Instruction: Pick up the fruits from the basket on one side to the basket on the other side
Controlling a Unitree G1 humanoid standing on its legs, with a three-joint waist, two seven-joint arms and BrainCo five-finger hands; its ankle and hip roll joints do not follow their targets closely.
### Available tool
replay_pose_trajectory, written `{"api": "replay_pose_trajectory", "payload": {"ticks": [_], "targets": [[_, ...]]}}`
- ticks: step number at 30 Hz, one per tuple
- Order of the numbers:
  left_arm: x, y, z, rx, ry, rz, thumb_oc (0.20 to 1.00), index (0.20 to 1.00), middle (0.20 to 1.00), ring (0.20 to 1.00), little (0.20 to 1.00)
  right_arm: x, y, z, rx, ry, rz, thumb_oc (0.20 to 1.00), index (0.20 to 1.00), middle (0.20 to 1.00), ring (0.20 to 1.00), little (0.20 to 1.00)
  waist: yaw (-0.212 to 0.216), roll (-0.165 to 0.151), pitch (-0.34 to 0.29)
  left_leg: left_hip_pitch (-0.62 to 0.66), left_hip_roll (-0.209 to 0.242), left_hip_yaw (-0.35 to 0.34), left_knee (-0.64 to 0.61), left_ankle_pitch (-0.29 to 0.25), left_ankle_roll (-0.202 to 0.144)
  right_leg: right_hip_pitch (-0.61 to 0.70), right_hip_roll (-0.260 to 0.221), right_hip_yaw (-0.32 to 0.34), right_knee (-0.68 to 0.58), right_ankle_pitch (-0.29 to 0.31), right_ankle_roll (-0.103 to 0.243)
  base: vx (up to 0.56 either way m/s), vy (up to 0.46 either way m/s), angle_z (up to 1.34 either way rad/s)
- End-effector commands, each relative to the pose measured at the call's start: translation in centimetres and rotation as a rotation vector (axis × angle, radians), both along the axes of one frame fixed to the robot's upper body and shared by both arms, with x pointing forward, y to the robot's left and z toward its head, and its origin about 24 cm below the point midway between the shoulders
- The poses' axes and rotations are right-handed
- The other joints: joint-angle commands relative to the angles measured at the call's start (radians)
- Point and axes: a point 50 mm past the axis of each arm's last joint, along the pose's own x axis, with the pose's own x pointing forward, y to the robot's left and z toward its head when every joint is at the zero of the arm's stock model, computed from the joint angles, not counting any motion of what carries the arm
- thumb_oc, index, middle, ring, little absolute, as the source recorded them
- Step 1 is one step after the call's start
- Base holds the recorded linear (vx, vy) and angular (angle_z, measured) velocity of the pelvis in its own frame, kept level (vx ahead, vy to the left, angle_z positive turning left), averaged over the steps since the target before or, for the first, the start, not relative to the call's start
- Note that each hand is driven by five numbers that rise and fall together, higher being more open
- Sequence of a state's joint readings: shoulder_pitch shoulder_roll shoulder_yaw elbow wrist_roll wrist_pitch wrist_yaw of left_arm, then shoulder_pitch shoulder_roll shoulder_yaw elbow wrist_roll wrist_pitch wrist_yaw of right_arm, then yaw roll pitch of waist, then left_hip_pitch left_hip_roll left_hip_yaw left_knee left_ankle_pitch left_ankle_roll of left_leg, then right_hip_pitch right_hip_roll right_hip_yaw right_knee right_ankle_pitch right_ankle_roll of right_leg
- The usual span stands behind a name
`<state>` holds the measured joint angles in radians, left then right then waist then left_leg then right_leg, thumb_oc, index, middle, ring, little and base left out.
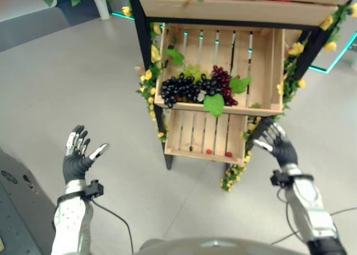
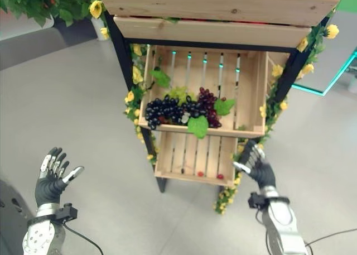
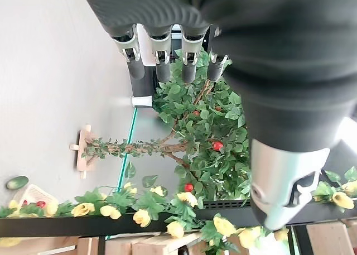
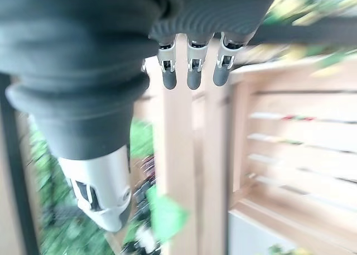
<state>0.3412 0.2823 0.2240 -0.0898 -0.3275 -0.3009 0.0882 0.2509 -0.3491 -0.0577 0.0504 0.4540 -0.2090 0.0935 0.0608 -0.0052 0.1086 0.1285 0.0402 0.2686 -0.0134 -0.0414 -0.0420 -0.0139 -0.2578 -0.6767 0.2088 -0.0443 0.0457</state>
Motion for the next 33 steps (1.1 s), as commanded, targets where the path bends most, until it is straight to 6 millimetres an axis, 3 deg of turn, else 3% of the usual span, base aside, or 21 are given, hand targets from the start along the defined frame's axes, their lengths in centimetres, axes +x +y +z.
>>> {"api": "replay_pose_trajectory", "payload": {"ticks": [1, 4, 5, 6, 7, 11, 12, 13, 14, 15, 19, 20, 24, 29, 33], "targets": [[-0.8, 0.8, 2.9, 0.114, -0.135, 0.006, 1.000, 1.000, 1.000, 1.000, 1.000, 0.3, -0.9, 2.2, 0.003, -0.160, -0.018, 1.000, 1.000, 1.000, 1.000, 1.000, -0.014, -0.049, -0.031, 0.003, -0.041, 0.021, 0.014, -0.058, -0.005, 0.028, -0.039, -0.014, -0.173, 0.164, 0.115, 0.00, 0.000, 0.00], [-1.0, 0.9, 2.5, 0.105, -0.122, 0.015, 1.000, 1.000, 1.000, 1.000, 1.000, -0.3, -1.4, 1.0, 0.009, -0.102, -0.039, 1.000, 1.000, 1.000, 1.000, 1.000, -0.021, -0.049, -0.031, 0.001, -0.042, 0.019, 0.014, -0.057, -0.005, 0.026, -0.040, -0.013, -0.171, 0.164, 0.115, 0.00, 0.000, 0.00], [-1.0, 0.9, 1.9, 0.097, -0.094, 0.009, 1.000, 1.000, 1.000, 1.000, 1.000, -1.3, -1.6, -1.0, -0.001, 0.001, -0.038, 1.000, 1.000, 1.000, 1.000, 1.000, -0.026, -0.050, -0.030, 0.001, -0.043, 0.019, 0.012, -0.057, -0.005, 0.022, -0.040, -0.011, -0.170, 0.166, 0.115, 0.00, 0.000, 0.00], [-1.0, 0.9, 1.9, 0.097, -0.094, 0.009, 1.000, 1.000, 1.000, 1.000, 1.000, -1.3, -1.6, -1.0, -0.001, 0.001, -0.038, 1.000, 1.000, 1.000, 1.000, 1.000, -0.027, -0.050, -0.030, 0.001, -0.043, 0.019, 0.012, -0.057, -0.005, 0.022, -0.040, -0.011, -0.170, 0.166, 0.115, 0.00, 0.000, 0.00], [-1.1, 1.2, 0.9, 0.085, -0.052, 0.022, 1.000, 1.000, 1.000, 1.000, 1.000, -1.9, -1.9, -2.7, -0.003, 0.089, -0.046, 1.000, 1.000, 1.000, 1.000, 1.000, -0.030, -0.050, -0.029, 0.000, -0.043, 0.019, 0.011, -0.056, -0.005, 0.018, -0.040, -0.008, -0.168, 0.166, 0.116, 0.00, 0.000, 0.00], [-1.1, 1.6, -0.8, 0.080, 0.014, 0.051, 1.000, 1.000, 1.000, 1.000, 1.000, -2.6, -2.0, -5.1, -0.015, 0.204, -0.070, 1.000, 1.000, 1.000, 1.000, 1.000, -0.031, -0.052, -0.028, -0.002, -0.041, 0.021, 0.012, -0.055, -0.006, 0.014, -0.041, -0.005, -0.165, 0.164, 0.117, 0.00, 0.000, 0.00], [-0.8, 1.8, -2.6, 0.046, 0.081, 0.067, 1.000, 1.000, 1.000, 1.000, 1.000, -2.9, -2.0, -6.5, -0.033, 0.274, -0.089, 1.000, 1.000, 1.000, 1.000, 1.000, -0.031, -0.052, -0.027, -0.003, -0.040, 0.023, 0.013, -0.053, -0.006, 0.012, -0.041, -0.004, -0.162, 0.164, 0.117, 0.00, 0.000, 0.00], [-0.7, 1.8, -2.6, 0.046, 0.078, 0.067, 1.000, 1.000, 1.000, 1.000, 1.000, -2.8, -2.0, -6.5, -0.033, 0.272, -0.089, 1.000, 1.000, 1.000, 1.000, 1.000, -0.030, -0.052, -0.025, -0.003, -0.040, 0.023, 0.013, -0.053, -0.006, 0.011, -0.040, -0.004, -0.162, 0.164, 0.117, -0.04, 0.004, -0.01], [-1.1, 2.0, -5.3, 0.056, 0.215, 0.059, 1.000, 1.000, 1.000, 1.000, 1.000, -3.3, -1.9, -7.7, -0.041, 0.336, -0.094, 1.000, 1.000, 1.000, 1.000, 1.000, -0.032, -0.052, -0.024, -0.005, -0.040, 0.024, 0.015, -0.053, -0.006, 0.008, -0.041, -0.001, -0.160, 0.164, 0.118, -0.03, 0.004, -0.02], [-1.4, 2.0, -6.5, 0.072, 0.283, 0.054, 1.000, 1.000, 1.000, 1.000, 1.000, -3.7, -1.9, -8.7, -0.060, 0.390, -0.100, 1.000, 1.000, 1.000, 1.000, 1.000, -0.030, -0.053, -0.023, -0.006, -0.040, 0.024, 0.017, -0.053, -0.006, 0.005, -0.041, 0.002, -0.158, 0.164, 0.118, -0.04, 0.006, -0.04], [-4.9, 1.4, -13.2, 0.037, 0.654, 0.018, 1.000, 1.000, 1.000, 1.000, 1.000, -6.4, -1.4, -12.6, -0.140, 0.630, -0.080, 1.000, 1.000, 1.000, 1.000, 1.000, -0.026, -0.054, -0.021, -0.010, -0.042, 0.023, 0.022, -0.054, -0.003, 0.000, -0.042, 0.004, -0.154, 0.164, 0.120, -0.01, 0.003, -0.02], [-6.9, 1.0, -15.3, -0.025, 0.780, 0.036, 1.000, 1.000, 1.000, 1.000, 1.000, -7.8, -1.4, -13.9, -0.126, 0.722, -0.110, 1.000, 1.000, 1.000, 1.000, 1.000, -0.027, -0.054, -0.024, -0.010, -0.044, 0.024, 0.022, -0.053, -0.002, 0.000, -0.042, 0.005, -0.154, 0.164, 0.119, -0.01, 0.017, 0.03], [-12.5, -0.2, -19.5, -0.120, 1.143, 0.053, 1.000, 1.000, 1.000, 1.000, 1.000, -11.9, -1.0, -16.9, -0.090, 0.990, -0.187, 1.000, 1.000, 1.000, 1.000, 1.000, -0.033, -0.051, -0.031, -0.009, -0.046, 0.021, 0.025, -0.058, 0.004, -0.006, -0.042, 0.013, -0.153, 0.166, 0.119, 0.00, 0.003, 0.01], [-18.2, -1.6, -21.1, -0.238, 1.447, 0.025, 1.000, 1.000, 1.000, 1.000, 1.000, -14.6, -0.7, -18.0, -0.119, 1.182, -0.128, 1.000, 1.000, 1.000, 1.000, 1.000, -0.044, -0.047, -0.046, 0.000, -0.050, 0.025, 0.023, -0.066, 0.009, -0.008, -0.034, 0.033, -0.156, 0.167, 0.116, 0.02, 0.010, 0.01], [-18.1, -1.7, -21.2, -0.228, 1.452, -0.015, 1.000, 1.000, 1.000, 1.000, 1.000, -15.0, -0.6, -18.1, -0.120, 1.206, -0.103, 1.000, 1.000, 1.000, 1.000, 1.000, -0.049, -0.045, -0.056, 0.003, -0.052, 0.023, 0.024, -0.071, 0.013, -0.010, -0.027, 0.044, -0.152, 0.164, 0.113, 0.02, 0.008, -0.02]]}}
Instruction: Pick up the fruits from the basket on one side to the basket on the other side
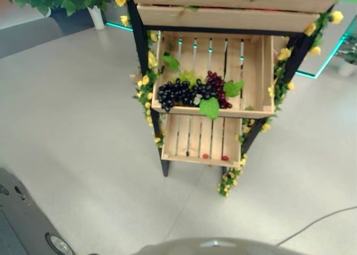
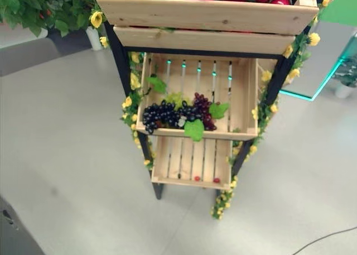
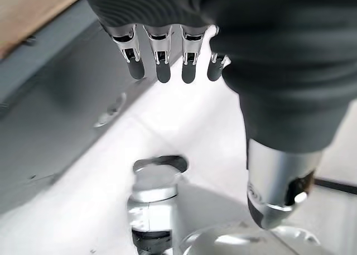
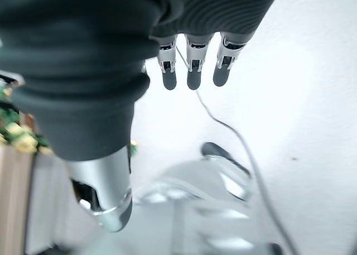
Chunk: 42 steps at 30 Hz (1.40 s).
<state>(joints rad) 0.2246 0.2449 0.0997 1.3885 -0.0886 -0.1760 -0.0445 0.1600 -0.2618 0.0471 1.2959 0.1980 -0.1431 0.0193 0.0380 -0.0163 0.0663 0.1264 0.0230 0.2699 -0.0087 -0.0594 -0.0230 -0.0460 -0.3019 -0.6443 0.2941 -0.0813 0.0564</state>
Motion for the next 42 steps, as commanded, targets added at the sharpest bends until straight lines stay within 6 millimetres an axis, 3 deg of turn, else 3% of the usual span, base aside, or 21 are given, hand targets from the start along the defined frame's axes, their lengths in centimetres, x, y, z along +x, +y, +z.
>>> {"api": "replay_pose_trajectory", "payload": {"ticks": [1, 10, 20, 21, 25, 27, 28, 31, 36, 38, 39, 40, 41, 42], "targets": [[1.7, 0.0, 0.0, -0.013, -0.048, -0.050, 1.000, 1.000, 1.000, 1.000, 1.000, 2.6, 0.3, 0.0, 0.025, -0.039, 0.034, 1.000, 1.000, 1.000, 1.000, 1.000, -0.026, -0.034, -0.015, 0.006, -0.035, 0.022, 0.019, -0.052, -0.006, 0.023, 0.017, 0.013, -0.237, 0.200, 0.102, 0.00, 0.000, 0.00], [2.2, -0.4, -0.1, -0.021, -0.060, -0.070, 1.000, 1.000, 1.000, 1.000, 1.000, 3.3, 0.2, 0.1, 0.024, -0.057, 0.002, 1.000, 1.000, 1.000, 1.000, 1.000, -0.026, -0.034, -0.015, 0.003, -0.039, 0.018, 0.017, -0.050, -0.005, 0.019, 0.017, 0.014, -0.236, 0.198, 0.101, 0.00, 0.000, 0.00], [2.9, -0.7, -0.2, -0.019, -0.102, -0.039, 1.000, 1.000, 1.000, 1.000, 1.000, 5.4, 0.3, 0.4, 0.026, -0.140, -0.054, 1.000, 1.000, 1.000, 1.000, 1.000, -0.011, -0.031, -0.009, -0.003, -0.025, 0.012, 0.048, -0.066, -0.012, 0.020, 0.019, -0.003, -0.223, 0.183, 0.095, 0.01, -0.008, 0.05], [3.6, -0.5, 0.0, -0.002, -0.130, -0.051, 1.000, 1.000, 1.000, 1.000, 1.000, 5.9, 0.3, 0.6, 0.022, -0.163, -0.062, 1.000, 1.000, 1.000, 1.000, 1.000, -0.005, -0.040, 0.004, -0.043, 0.005, 0.029, 0.138, -0.090, -0.029, 0.026, 0.023, -0.018, -0.225, 0.166, 0.084, -0.02, -0.076, 0.24], [4.7, -0.1, 0.2, 0.016, -0.164, -0.081, 1.000, 1.000, 1.000, 1.000, 1.000, 5.9, 0.0, 0.7, 0.014, -0.175, -0.080, 1.000, 1.000, 1.000, 1.000, 1.000, 0.007, -0.049, 0.024, -0.094, 0.044, 0.076, 0.222, -0.096, -0.065, 0.057, 0.039, -0.060, -0.257, 0.146, 0.073, -0.07, -0.031, 0.88], [7.0, 0.0, 0.5, 0.031, -0.218, -0.128, 1.000, 1.000, 1.000, 1.000, 1.000, 7.2, -0.6, 1.2, -0.009, -0.223, -0.112, 1.000, 1.000, 1.000, 1.000, 1.000, -0.002, -0.045, 0.051, -0.182, 0.093, 0.243, 0.237, -0.025, -0.070, 0.076, 0.050, -0.115, -0.267, 0.118, 0.064, -0.19, 0.064, 1.21], [7.4, 0.0, 0.5, 0.028, -0.230, -0.137, 1.000, 1.000, 1.000, 1.000, 1.000, 7.6, -0.9, 1.3, -0.020, -0.232, -0.126, 1.000, 1.000, 1.000, 1.000, 1.000, 0.006, -0.039, 0.054, -0.207, 0.093, 0.244, 0.239, -0.013, -0.061, 0.081, 0.060, -0.125, -0.265, 0.107, 0.055, -0.06, 0.090, 1.54], [7.1, 0.2, 0.5, 0.037, -0.218, -0.145, 1.000, 1.000, 1.000, 1.000, 1.000, 7.8, -0.8, 1.3, -0.028, -0.230, -0.121, 1.000, 1.000, 1.000, 1.000, 1.000, 0.018, -0.035, 0.052, -0.199, 0.067, 0.221, 0.207, -0.015, -0.044, 0.093, 0.067, -0.153, -0.249, 0.083, 0.044, 0.06, 0.125, 1.20], [6.7, 1.0, 0.7, 0.063, -0.208, -0.136, 1.000, 1.000, 1.000, 1.000, 1.000, 8.9, -0.1, 1.4, -0.014, -0.249, -0.110, 1.000, 1.000, 1.000, 1.000, 1.000, 0.039, -0.028, 0.045, -0.150, 0.021, 0.200, 0.128, -0.019, -0.008, 0.083, -0.006, -0.174, -0.120, 0.078, 0.072, 0.12, 0.197, 0.17], [7.2, 1.1, 0.9, 0.073, -0.230, -0.143, 1.000, 1.000, 1.000, 1.000, 1.000, 9.7, -0.1, 1.6, -0.011, -0.276, -0.126, 1.000, 1.000, 1.000, 1.000, 1.000, 0.036, -0.005, 0.065, -0.099, -0.011, 0.164, 0.103, -0.040, 0.018, 0.039, -0.099, -0.127, 0.061, 0.111, 0.128, 0.16, 0.293, 0.29], [7.3, 1.2, 0.9, 0.077, -0.235, -0.147, 1.000, 1.000, 1.000, 1.000, 1.000, 10.1, -0.1, 1.7, -0.011, -0.286, -0.118, 1.000, 1.000, 1.000, 1.000, 1.000, 0.036, 0.001, 0.073, -0.085, -0.021, 0.144, 0.101, -0.047, 0.026, 0.029, -0.119, -0.103, 0.104, 0.139, 0.142, 0.10, 0.184, 0.39], [7.3, 1.1, 0.9, 0.076, -0.236, -0.147, 1.000, 1.000, 1.000, 1.000, 1.000, 10.1, -0.2, 1.7, -0.011, -0.286, -0.118, 1.000, 1.000, 1.000, 1.000, 1.000, 0.036, 0.000, 0.076, -0.081, -0.025, 0.144, 0.099, -0.049, 0.029, 0.029, -0.126, -0.100, 0.112, 0.139, 0.147, 0.08, 0.183, 0.30], [7.6, 1.2, 1.0, 0.082, -0.247, -0.162, 1.000, 1.000, 1.000, 1.000, 1.000, 11.1, -0.2, 2.1, -0.013, -0.316, -0.100, 1.000, 1.000, 1.000, 1.000, 1.000, 0.030, 0.009, 0.092, -0.061, -0.052, 0.097, 0.101, -0.067, 0.049, -0.023, -0.105, -0.011, 0.181, 0.158, 0.167, 0.05, 0.123, 0.23], [7.6, 1.2, 1.0, 0.082, -0.247, -0.162, 1.000, 1.000, 1.000, 1.000, 1.000, 11.1, -0.2, 2.1, -0.013, -0.316, -0.100, 1.000, 1.000, 1.000, 1.000, 1.000, 0.030, 0.009, 0.092, -0.061, -0.053, 0.098, 0.101, -0.068, 0.049, -0.024, -0.105, -0.009, 0.182, 0.158, 0.167, 0.08, 0.143, 0.26]]}}
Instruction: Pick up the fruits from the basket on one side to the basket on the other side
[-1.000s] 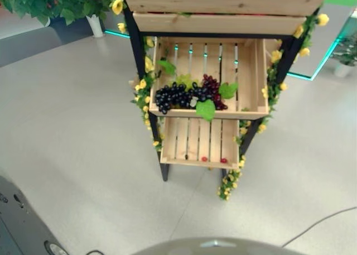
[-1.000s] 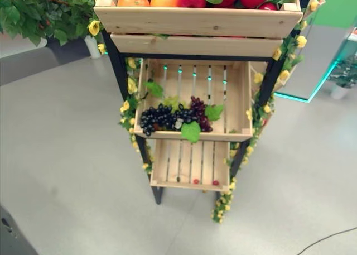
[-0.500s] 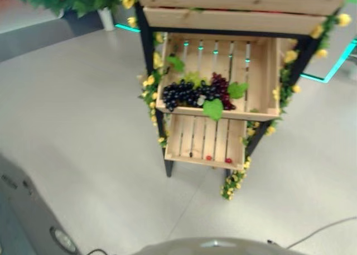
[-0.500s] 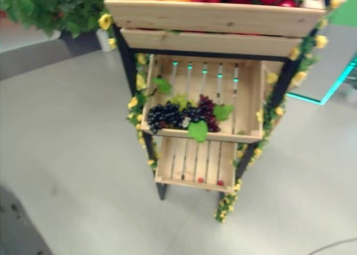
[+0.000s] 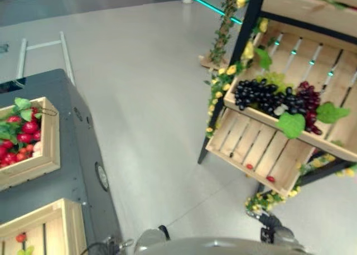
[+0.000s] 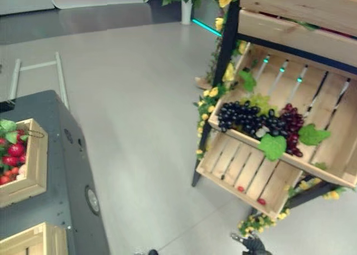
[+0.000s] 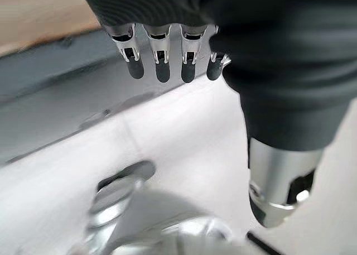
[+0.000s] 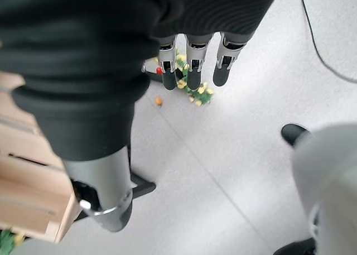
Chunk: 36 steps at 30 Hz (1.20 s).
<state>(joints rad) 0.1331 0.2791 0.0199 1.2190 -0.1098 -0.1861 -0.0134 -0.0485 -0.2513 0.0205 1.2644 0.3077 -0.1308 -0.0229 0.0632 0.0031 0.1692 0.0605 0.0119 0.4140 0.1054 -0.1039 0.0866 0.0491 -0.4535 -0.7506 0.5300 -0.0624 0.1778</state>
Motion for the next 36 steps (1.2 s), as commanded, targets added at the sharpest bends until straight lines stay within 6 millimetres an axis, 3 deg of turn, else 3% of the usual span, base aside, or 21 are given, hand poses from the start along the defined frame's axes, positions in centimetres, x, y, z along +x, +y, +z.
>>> {"api": "replay_pose_trajectory", "payload": {"ticks": [1, 5, 6, 7, 8, 11, 13, 18, 19, 20, 24, 25, 26, 27, 28, 29, 30, 31, 32, 33, 36], "targets": [[0.1, 0.2, 0.2, 0.034, -0.019, -0.047, 1.000, 1.000, 1.000, 1.000, 1.000, 2.3, -0.4, 0.9, -0.012, -0.098, -0.022, 1.000, 1.000, 1.000, 1.000, 1.000, 0.000, -0.011, -0.001, 0.019, -0.073, -0.118, -0.019, -0.028, -0.050, -0.180, 0.105, 0.158, -0.098, 0.130, 0.039, 0.03, 0.035, 0.29], [0.9, -0.1, 0.2, 0.032, -0.029, -0.082, 1.000, 1.000, 1.000, 1.000, 1.000, 2.6, -0.3, 1.1, -0.010, -0.115, -0.019, 1.000, 1.000, 1.000, 1.000, 1.000, 0.003, -0.003, -0.003, 0.012, -0.069, -0.203, -0.032, -0.019, -0.070, -0.180, 0.095, 0.199, -0.237, 0.131, 0.022, 0.04, -0.089, 0.79], [1.1, -0.2, 0.2, 0.030, -0.029, -0.092, 1.000, 1.000, 1.000, 1.000, 1.000, 2.8, -0.2, 1.1, -0.010, -0.120, -0.005, 1.000, 1.000, 1.000, 1.000, 1.000, -0.009, -0.010, -0.006, -0.009, -0.075, -0.229, -0.027, 0.003, -0.073, -0.205, 0.113, 0.283, -0.315, 0.153, 0.006, 0.11, -0.189, 1.24], [2.0, -0.5, 0.3, 0.027, -0.052, -0.105, 1.000, 1.000, 1.000, 1.000, 1.000, 3.1, -0.3, 1.3, -0.018, -0.126, 0.021, 1.000, 1.000, 1.000, 1.000, 1.000, -0.021, -0.008, -0.005, -0.019, -0.088, -0.330, -0.023, 0.004, -0.088, -0.213, 0.147, 0.469, -0.395, 0.152, 0.015, 0.11, -0.190, 1.49], [2.5, -0.5, 0.4, 0.025, -0.066, -0.107, 1.000, 1.000, 1.000, 1.000, 1.000, 3.1, -0.5, 1.3, -0.025, -0.124, 0.018, 1.000, 1.000, 1.000, 1.000, 1.000, -0.019, -0.009, -0.008, -0.030, -0.095, -0.366, -0.016, 0.003, -0.091, -0.205, 0.148, 0.492, -0.416, 0.155, 0.014, 0.19, -0.209, 2.10], [3.5, -0.6, 0.6, 0.027, -0.096, -0.118, 1.000, 1.000, 1.000, 1.000, 1.000, 2.8, -1.0, 1.3, -0.053, -0.100, 0.039, 1.000, 1.000, 1.000, 1.000, 1.000, 0.009, -0.027, -0.011, -0.042, -0.109, -0.464, 0.002, -0.013, -0.098, -0.170, 0.158, 0.474, -0.453, 0.160, 0.014, 0.15, -0.198, 1.71], [3.6, -0.8, 0.6, 0.023, -0.100, -0.118, 1.000, 1.000, 1.000, 1.000, 1.000, 2.4, -1.1, 1.2, -0.055, -0.086, 0.038, 1.000, 1.000, 1.000, 1.000, 1.000, 0.019, -0.038, -0.014, -0.049, -0.111, -0.486, 0.010, -0.014, -0.100, -0.153, 0.161, 0.454, -0.468, 0.158, 0.014, 0.17, -0.271, 1.30], [4.2, -0.7, 0.7, 0.031, -0.114, -0.083, 1.000, 1.000, 1.000, 1.000, 1.000, 2.5, -0.7, 1.1, -0.071, -0.067, 0.095, 1.000, 1.000, 1.000, 1.000, 1.000, 0.063, -0.068, -0.018, -0.077, -0.032, -0.552, 0.026, -0.013, -0.157, -0.081, 0.266, 0.364, -0.532, 0.126, -0.021, 0.10, -0.325, 1.18], [4.2, -0.7, 0.7, 0.031, -0.115, -0.083, 1.000, 1.000, 1.000, 1.000, 1.000, 2.6, -0.7, 1.1, -0.070, -0.067, 0.095, 1.000, 1.000, 1.000, 1.000, 1.000, 0.060, -0.071, -0.020, -0.080, -0.035, -0.555, 0.024, -0.008, -0.156, -0.084, 0.263, 0.362, -0.532, 0.128, -0.020, 0.05, -0.329, 0.71], [4.2, -0.6, 0.7, 0.028, -0.118, -0.060, 1.000, 1.000, 1.000, 1.000, 1.000, 2.9, -0.3, 1.1, -0.067, -0.070, 0.129, 1.000, 1.000, 1.000, 1.000, 1.000, 0.084, -0.075, -0.017, -0.101, 0.006, -0.550, 0.027, 0.006, -0.184, -0.058, 0.297, 0.326, -0.562, 0.112, -0.034, 0.02, -0.222, 0.54], [4.2, -0.5, 0.7, 0.028, -0.121, -0.040, 1.000, 1.000, 1.000, 1.000, 1.000, 3.2, -0.1, 1.2, -0.074, -0.076, 0.159, 1.000, 1.000, 1.000, 1.000, 1.000, 0.103, -0.075, -0.015, -0.138, 0.049, -0.544, -0.018, 0.069, -0.216, -0.046, 0.328, 0.269, -0.607, 0.099, -0.049, -0.01, -0.242, 0.89], [4.8, -0.5, 0.8, 0.027, -0.138, -0.021, 1.000, 1.000, 1.000, 1.000, 1.000, 3.7, -0.6, 1.5, -0.089, -0.090, 0.156, 1.000, 1.000, 1.000, 1.000, 1.000, 0.110, -0.067, -0.008, -0.181, 0.070, -0.488, -0.054, 0.124, -0.229, -0.050, 0.333, 0.233, -0.617, 0.084, -0.048, -0.09, -0.107, 1.00], [5.1, -0.6, 0.9, 0.027, -0.142, -0.026, 1.000, 1.000, 1.000, 1.000, 1.000, 4.0, -0.9, 1.7, -0.098, -0.095, 0.161, 1.000, 1.000, 1.000, 1.000, 1.000, 0.101, -0.068, -0.011, -0.205, 0.077, -0.421, -0.052, 0.136, -0.225, -0.056, 0.330, 0.215, -0.617, 0.081, -0.048, -0.09, -0.107, 1.11], [5.1, -0.6, 0.9, 0.027, -0.142, -0.026, 1.000, 1.000, 1.000, 1.000, 1.000, 4.0, -0.9, 1.7, -0.098, -0.095, 0.161, 1.000, 1.000, 1.000, 1.000, 1.000, 0.101, -0.068, -0.011, -0.205, 0.077, -0.421, -0.052, 0.136, -0.225, -0.057, 0.330, 0.215, -0.617, 0.081, -0.048, 0.00, -0.171, 1.39], [5.4, -0.6, 0.9, 0.032, -0.141, -0.031, 1.000, 1.000, 1.000, 1.000, 1.000, 4.4, -1.3, 2.0, -0.117, -0.105, 0.165, 1.000, 1.000, 1.000, 1.000, 1.000, 0.083, -0.069, -0.018, -0.199, 0.092, -0.248, 0.001, 0.087, -0.213, -0.051, 0.341, 0.176, -0.617, 0.067, -0.048, -0.01, -0.153, 1.08], [5.5, -0.6, 0.9, 0.033, -0.138, -0.037, 1.000, 1.000, 1.000, 1.000, 1.000, 4.5, -1.4, 2.1, -0.119, -0.108, 0.153, 1.000, 1.000, 1.000, 1.000, 1.000, 0.063, -0.070, -0.024, -0.192, 0.095, -0.161, 0.022, 0.078, -0.207, -0.057, 0.339, 0.150, -0.617, 0.069, -0.050, -0.01, -0.151, 1.19], [5.5, -0.6, 0.9, 0.033, -0.138, -0.036, 1.000, 1.000, 1.000, 1.000, 1.000, 4.5, -1.4, 2.1, -0.119, -0.108, 0.153, 1.000, 1.000, 1.000, 1.000, 1.000, 0.063, -0.069, -0.026, -0.195, 0.096, -0.160, 0.027, 0.075, -0.207, -0.058, 0.340, 0.151, -0.617, 0.069, -0.050, -0.11, -0.047, 0.88], [6.0, -0.6, 1.0, 0.032, -0.139, -0.044, 1.000, 1.000, 1.000, 1.000, 1.000, 4.3, -1.6, 2.1, -0.119, -0.108, 0.127, 1.000, 1.000, 1.000, 1.000, 1.000, 0.019, -0.070, -0.043, -0.155, 0.106, 0.005, 0.063, 0.031, -0.196, -0.069, 0.327, 0.086, -0.617, 0.074, -0.059, -0.08, -0.026, 0.99], [6.0, -0.6, 1.0, 0.032, -0.139, -0.044, 1.000, 1.000, 1.000, 1.000, 1.000, 4.4, -1.6, 2.1, -0.120, -0.108, 0.127, 1.000, 1.000, 1.000, 1.000, 1.000, 0.018, -0.069, -0.043, -0.157, 0.108, 0.004, 0.068, 0.027, -0.196, -0.069, 0.328, 0.086, -0.617, 0.074, -0.058, -0.09, -0.025, 0.94], [5.9, -0.8, 0.8, 0.027, -0.123, -0.055, 1.000, 1.000, 1.000, 1.000, 1.000, 3.9, -1.4, 1.8, -0.104, -0.098, 0.116, 1.000, 1.000, 1.000, 1.000, 1.000, 0.001, -0.061, -0.060, -0.124, 0.099, 0.057, 0.067, 0.009, -0.201, -0.069, 0.315, 0.034, -0.615, 0.081, -0.068, 0.00, 0.019, 1.30], [4.9, -0.8, 0.6, 0.024, -0.094, -0.054, 1.000, 1.000, 1.000, 1.000, 1.000, 3.2, -1.2, 1.5, -0.083, -0.086, 0.110, 1.000, 1.000, 1.000, 1.000, 1.000, -0.012, -0.047, -0.069, -0.106, 0.094, 0.060, 0.010, 0.033, -0.210, -0.055, 0.307, -0.015, -0.610, 0.092, -0.072, 0.02, 0.039, 1.26]]}}
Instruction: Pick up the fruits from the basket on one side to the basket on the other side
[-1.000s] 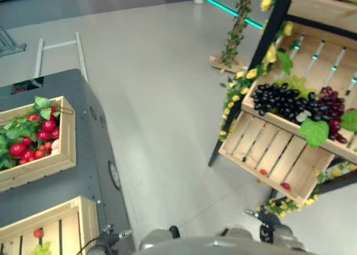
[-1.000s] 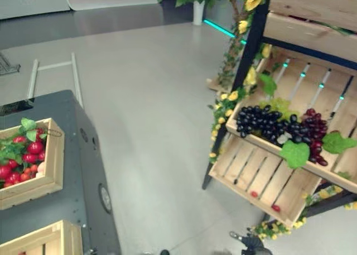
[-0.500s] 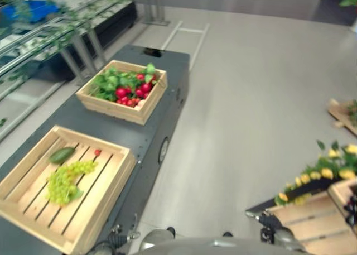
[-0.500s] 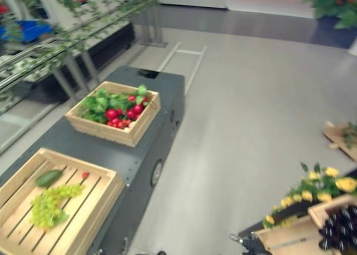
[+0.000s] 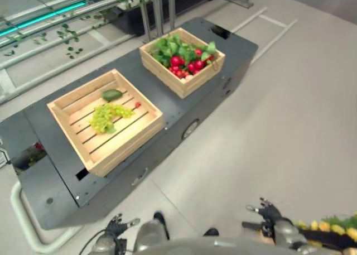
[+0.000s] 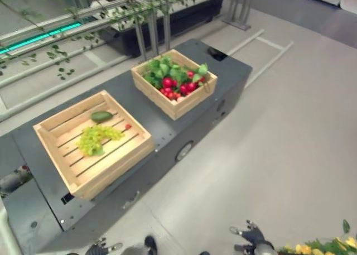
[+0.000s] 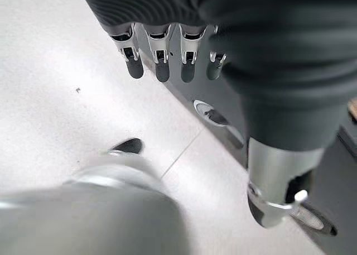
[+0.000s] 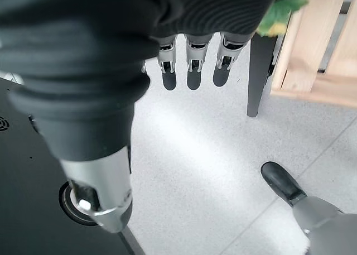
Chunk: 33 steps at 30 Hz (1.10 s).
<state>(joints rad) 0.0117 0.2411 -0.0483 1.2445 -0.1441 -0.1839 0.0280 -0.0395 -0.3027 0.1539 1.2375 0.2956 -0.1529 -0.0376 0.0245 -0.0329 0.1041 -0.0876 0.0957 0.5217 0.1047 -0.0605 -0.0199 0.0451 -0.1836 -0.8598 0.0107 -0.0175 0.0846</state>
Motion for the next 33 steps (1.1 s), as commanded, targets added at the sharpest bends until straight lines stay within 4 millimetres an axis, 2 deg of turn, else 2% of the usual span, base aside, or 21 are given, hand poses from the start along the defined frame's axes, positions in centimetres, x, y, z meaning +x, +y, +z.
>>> {"api": "replay_pose_trajectory", "payload": {"ticks": [1, 3, 5, 6, 7, 12, 13, 14, 15, 16, 17, 18, 19, 20, 21, 22, 23, 25, 26, 32, 33], "targets": [[0.3, 1.2, 0.4, 0.038, -0.010, -0.014, 1.000, 1.000, 1.000, 1.000, 1.000, 2.8, -0.2, 1.0, 0.003, -0.088, -0.023, 1.000, 1.000, 1.000, 1.000, 1.000, 0.028, -0.010, -0.007, 0.045, 0.009, -0.046, -0.004, -0.006, -0.104, -0.050, 0.034, 0.084, -0.089, 0.049, 0.021, 0.03, 0.075, 1.27], [0.2, 1.1, 0.4, 0.038, -0.008, -0.019, 1.000, 1.000, 1.000, 1.000, 1.000, 2.7, -0.1, 0.9, 0.007, -0.087, -0.026, 1.000, 1.000, 1.000, 1.000, 1.000, 0.028, -0.010, -0.008, 0.045, 0.007, -0.050, -0.023, 0.007, -0.102, -0.051, 0.026, 0.072, -0.088, 0.057, 0.026, 0.00, 0.063, 1.06], [0.2, 1.0, 0.4, 0.036, -0.008, -0.038, 1.000, 1.000, 1.000, 1.000, 1.000, 2.8, 0.2, 0.8, 0.013, -0.085, -0.010, 1.000, 1.000, 1.000, 1.000, 1.000, 0.045, -0.017, -0.007, 0.036, -0.012, -0.075, -0.032, 0.010, -0.089, -0.047, -0.010, 0.043, -0.084, 0.086, 0.038, 0.00, 0.108, 0.49], [0.2, 1.0, 0.4, 0.036, -0.007, -0.038, 1.000, 1.000, 1.000, 1.000, 1.000, 2.8, 0.2, 0.8, 0.013, -0.085, -0.010, 1.000, 1.000, 1.000, 1.000, 1.000, 0.044, -0.017, -0.007, 0.036, -0.012, -0.076, -0.032, 0.010, -0.089, -0.047, -0.010, 0.042, -0.084, 0.086, 0.038, 0.02, 0.151, 0.42], [0.2, 1.0, 0.4, 0.037, -0.011, -0.049, 1.000, 1.000, 1.000, 1.000, 1.000, 2.7, 0.5, 0.7, 0.012, -0.076, 0.011, 1.000, 1.000, 1.000, 1.000, 1.000, 0.066, -0.022, -0.006, 0.037, -0.033, -0.104, -0.038, 0.003, -0.075, -0.041, -0.029, 0.030, -0.079, 0.095, 0.041, 0.03, 0.142, 0.33], [-0.1, 1.5, 0.5, 0.045, -0.012, -0.035, 1.000, 1.000, 1.000, 1.000, 1.000, 2.9, 0.8, 0.7, 0.028, -0.089, -0.018, 1.000, 1.000, 1.000, 1.000, 1.000, 0.088, -0.028, 0.001, 0.051, -0.068, -0.141, -0.055, -0.010, -0.049, -0.055, -0.082, 0.028, 0.001, 0.094, 0.057, 0.04, 0.182, 0.32], [-0.1, 1.7, 0.6, 0.048, -0.015, -0.029, 1.000, 1.000, 1.000, 1.000, 1.000, 3.0, 0.8, 0.7, 0.034, -0.094, -0.030, 1.000, 1.000, 1.000, 1.000, 1.000, 0.087, -0.023, 0.009, 0.067, -0.075, -0.148, -0.060, -0.018, -0.040, -0.077, -0.113, 0.040, 0.066, 0.098, 0.077, 0.05, 0.147, 0.25], [-0.1, 1.7, 0.6, 0.048, -0.015, -0.029, 1.000, 1.000, 1.000, 1.000, 1.000, 3.0, 0.8, 0.7, 0.034, -0.094, -0.030, 1.000, 1.000, 1.000, 1.000, 1.000, 0.088, -0.024, 0.009, 0.067, -0.076, -0.148, -0.060, -0.018, -0.039, -0.078, -0.115, 0.041, 0.069, 0.097, 0.077, 0.12, 0.226, 0.22], [-0.4, 1.8, 0.5, 0.049, -0.012, -0.018, 1.000, 1.000, 1.000, 1.000, 1.000, 3.4, 0.9, 0.9, 0.037, -0.111, -0.028, 1.000, 1.000, 1.000, 1.000, 1.000, 0.076, -0.011, 0.027, 0.099, -0.081, -0.171, -0.069, -0.027, -0.026, -0.115, -0.174, 0.095, 0.185, 0.139, 0.127, 0.09, 0.223, 0.08], [-0.3, 1.8, 0.6, 0.049, -0.017, -0.021, 1.000, 1.000, 1.000, 1.000, 1.000, 3.6, 0.8, 1.0, 0.031, -0.121, -0.032, 1.000, 1.000, 1.000, 1.000, 1.000, 0.063, -0.001, 0.043, 0.113, -0.089, -0.184, -0.076, -0.027, -0.017, -0.142, -0.189, 0.152, 0.255, 0.155, 0.149, 0.10, 0.258, 0.15], [-0.3, 1.7, 0.6, 0.047, -0.017, -0.026, 1.000, 1.000, 1.000, 1.000, 1.000, 4.0, 0.7, 1.2, 0.027, -0.132, -0.028, 1.000, 1.000, 1.000, 1.000, 1.000, 0.058, 0.005, 0.050, 0.123, -0.096, -0.198, -0.085, -0.026, -0.011, -0.164, -0.184, 0.205, 0.282, 0.148, 0.151, 0.02, 0.127, 0.28], [-0.3, 1.7, 0.6, 0.047, -0.017, -0.026, 1.000, 1.000, 1.000, 1.000, 1.000, 4.0, 0.7, 1.2, 0.027, -0.132, -0.028, 1.000, 1.000, 1.000, 1.000, 1.000, 0.060, 0.005, 0.051, 0.124, -0.097, -0.196, -0.087, -0.026, -0.010, -0.167, -0.184, 0.208, 0.285, 0.147, 0.151, 0.05, 0.046, 0.45], [0.0, 1.6, 0.6, 0.049, -0.025, -0.044, 1.000, 1.000, 1.000, 1.000, 1.000, 3.9, 0.3, 1.3, 0.015, -0.137, -0.040, 1.000, 1.000, 1.000, 1.000, 1.000, 0.052, 0.013, 0.046, 0.130, -0.106, -0.240, -0.108, -0.019, -0.012, -0.182, -0.142, 0.290, 0.216, 0.104, 0.131, 0.04, 0.002, 0.35], [0.0, 1.6, 0.6, 0.049, -0.024, -0.044, 1.000, 1.000, 1.000, 1.000, 1.000, 3.9, 0.3, 1.3, 0.015, -0.137, -0.040, 1.000, 1.000, 1.000, 1.000, 1.000, 0.051, 0.014, 0.046, 0.131, -0.104, -0.241, -0.109, -0.018, -0.014, -0.180, -0.139, 0.288, 0.212, 0.104, 0.129, 0.00, -0.092, 0.42], [0.6, 1.5, 0.8, 0.052, -0.040, -0.059, 1.000, 1.000, 1.000, 1.000, 1.000, 3.5, 0.1, 1.2, 0.020, -0.132, -0.061, 1.000, 1.000, 1.000, 1.000, 1.000, 0.056, 0.004, 0.037, 0.099, -0.110, -0.282, -0.105, 0.007, -0.027, -0.132, -0.140, 0.294, 0.090, 0.099, 0.103, -0.03, -0.132, 0.44], [0.7, 1.4, 0.8, 0.054, -0.042, -0.068, 1.000, 1.000, 1.000, 1.000, 1.000, 3.3, 0.0, 1.2, 0.017, -0.125, -0.064, 1.000, 1.000, 1.000, 1.000, 1.000, 0.042, 0.004, 0.034, 0.094, -0.109, -0.296, -0.103, 0.008, -0.028, -0.130, -0.128, 0.340, 0.074, 0.095, 0.102, -0.01, -0.152, 0.71], [0.9, 1.4, 0.8, 0.054, -0.048, -0.071, 1.000, 1.000, 1.000, 1.000, 1.000, 3.0, 0.0, 1.0, 0.022, -0.119, -0.061, 1.000, 1.000, 1.000, 1.000, 1.000, 0.046, -0.003, 0.028, 0.085, -0.107, -0.302, -0.094, 0.010, -0.031, -0.113, -0.110, 0.358, 0.070, 0.065, 0.098, 0.04, -0.117, 1.06], [0.7, 1.3, 0.8, 0.047, -0.050, -0.055, 1.000, 1.000, 1.000, 1.000, 1.000, 2.8, 0.3, 0.8, 0.017, -0.094, -0.057, 1.000, 1.000, 1.000, 1.000, 1.000, 0.074, -0.021, 0.007, 0.081, -0.106, -0.306, -0.096, -0.006, -0.044, -0.085, -0.106, 0.317, 0.036, 0.075, 0.108, 0.07, -0.163, 0.96], [0.8, 1.3, 0.8, 0.046, -0.052, -0.052, 1.000, 1.000, 1.000, 1.000, 1.000, 2.7, 0.3, 0.7, 0.016, -0.089, -0.059, 1.000, 1.000, 1.000, 1.000, 1.000, 0.082, -0.024, 0.010, 0.071, -0.108, -0.299, -0.089, 0.011, -0.043, -0.076, -0.107, 0.296, 0.023, 0.091, 0.101, 0.05, -0.175, 0.27], [0.8, 0.8, 0.6, 0.029, -0.046, -0.034, 1.000, 1.000, 1.000, 1.000, 1.000, 2.5, 0.3, 0.7, 0.006, -0.078, -0.048, 1.000, 1.000, 1.000, 1.000, 1.000, 0.085, -0.019, -0.007, 0.059, -0.075, -0.289, -0.079, 0.029, -0.070, -0.022, -0.072, 0.239, -0.020, 0.080, 0.084, 0.04, -0.130, 0.13], [0.7, 0.8, 0.5, 0.028, -0.042, -0.032, 1.000, 1.000, 1.000, 1.000, 1.000, 2.5, 0.4, 0.6, 0.008, -0.076, -0.045, 1.000, 1.000, 1.000, 1.000, 1.000, 0.086, -0.016, -0.013, 0.073, -0.063, -0.296, -0.088, 0.017, -0.082, -0.006, -0.057, 0.245, -0.027, 0.064, 0.091, 0.09, -0.114, 0.05]]}}
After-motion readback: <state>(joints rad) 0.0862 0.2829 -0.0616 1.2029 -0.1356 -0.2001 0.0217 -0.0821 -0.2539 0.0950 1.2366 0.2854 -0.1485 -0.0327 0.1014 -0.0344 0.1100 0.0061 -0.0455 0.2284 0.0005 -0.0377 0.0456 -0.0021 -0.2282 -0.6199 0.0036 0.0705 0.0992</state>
